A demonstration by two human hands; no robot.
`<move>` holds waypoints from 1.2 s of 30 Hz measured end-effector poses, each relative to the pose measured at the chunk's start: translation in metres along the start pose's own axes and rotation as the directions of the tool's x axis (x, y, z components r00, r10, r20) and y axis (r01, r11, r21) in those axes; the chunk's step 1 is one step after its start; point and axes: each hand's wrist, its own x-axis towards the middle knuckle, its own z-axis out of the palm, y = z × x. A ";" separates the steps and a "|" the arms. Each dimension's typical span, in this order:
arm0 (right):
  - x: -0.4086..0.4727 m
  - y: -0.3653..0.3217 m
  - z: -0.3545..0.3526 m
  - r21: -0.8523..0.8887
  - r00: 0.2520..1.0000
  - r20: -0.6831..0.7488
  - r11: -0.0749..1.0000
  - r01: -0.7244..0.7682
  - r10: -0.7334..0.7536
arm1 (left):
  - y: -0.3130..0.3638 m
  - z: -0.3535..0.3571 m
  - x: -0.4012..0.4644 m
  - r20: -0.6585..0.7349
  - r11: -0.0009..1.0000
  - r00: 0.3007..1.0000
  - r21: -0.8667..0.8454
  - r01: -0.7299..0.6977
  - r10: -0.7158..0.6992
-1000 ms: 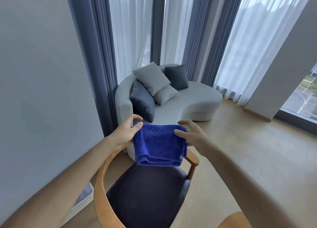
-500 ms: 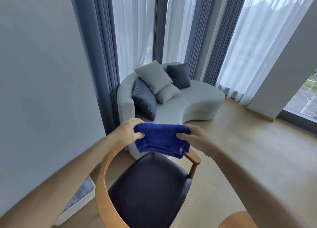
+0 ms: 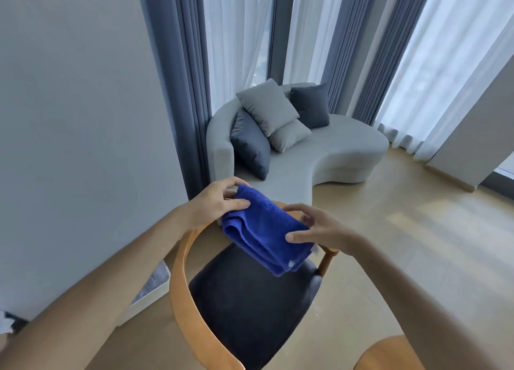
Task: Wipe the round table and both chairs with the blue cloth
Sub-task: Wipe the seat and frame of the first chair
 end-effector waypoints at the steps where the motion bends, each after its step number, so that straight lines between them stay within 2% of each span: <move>1: 0.002 0.000 0.006 -0.073 0.999 0.040 0.997 0.016 -0.013 | 0.001 0.003 -0.001 0.044 1.000 0.999 0.008 -0.003 0.003; 3: 0.006 0.003 0.021 -0.181 0.998 0.050 0.982 0.057 -0.048 | 0.000 0.010 -0.004 0.108 1.000 0.994 0.007 0.001 -0.001; 5: 0.009 0.009 0.035 -0.213 0.996 0.023 0.973 0.085 -0.082 | -0.005 0.015 -0.007 0.127 0.999 0.992 0.025 0.027 -0.030; 7: 0.010 0.020 0.048 -0.077 0.995 0.088 0.995 0.060 -0.053 | -0.016 0.016 -0.013 0.106 0.992 0.993 0.119 0.044 -0.057; 9: 0.012 0.031 0.063 0.056 0.970 0.242 0.998 -0.002 -0.012 | -0.034 0.017 -0.021 0.073 0.972 0.993 0.224 0.076 -0.095; 12: 0.017 0.046 0.094 0.070 0.917 0.399 0.996 -0.047 0.015 | -0.068 0.025 -0.037 0.059 0.961 0.985 0.237 0.144 -0.162; 18: 0.015 0.088 0.149 0.244 0.904 0.414 0.945 -0.218 0.102 | -0.124 0.030 -0.049 0.104 0.920 0.976 0.365 0.142 -0.192; 20: 0.015 0.097 0.162 0.312 0.920 0.364 0.911 -0.267 0.145 | -0.137 0.029 -0.043 0.132 0.924 0.975 0.362 0.120 -0.178; 25: 0.015 0.109 0.195 0.364 0.957 0.205 0.892 -0.268 0.203 | -0.172 0.019 -0.014 0.234 0.940 0.965 0.339 0.030 -0.115; 28: 0.015 0.112 0.227 0.340 0.953 0.019 0.894 -0.291 0.303 | -0.204 0.013 -0.005 0.340 0.912 0.940 0.388 -0.132 -0.009; 30: 0.013 0.113 0.252 0.311 0.900 -0.134 0.880 -0.359 0.415 | -0.227 0.014 -0.004 0.422 0.869 0.902 0.408 -0.280 0.093; 32: 0.006 0.115 0.279 0.236 0.802 -0.311 0.859 -0.454 0.509 | -0.251 0.023 -0.009 0.451 0.784 0.864 0.443 -0.435 0.224; 34: -0.001 0.121 0.310 0.108 0.690 -0.507 0.832 -0.544 0.517 | -0.273 0.035 -0.017 0.467 0.663 0.821 0.506 -0.552 0.327; 36: -0.006 0.128 0.348 -0.045 0.624 -0.597 0.755 -0.654 0.505 | -0.298 0.043 -0.029 0.529 0.568 0.771 0.533 -0.628 0.355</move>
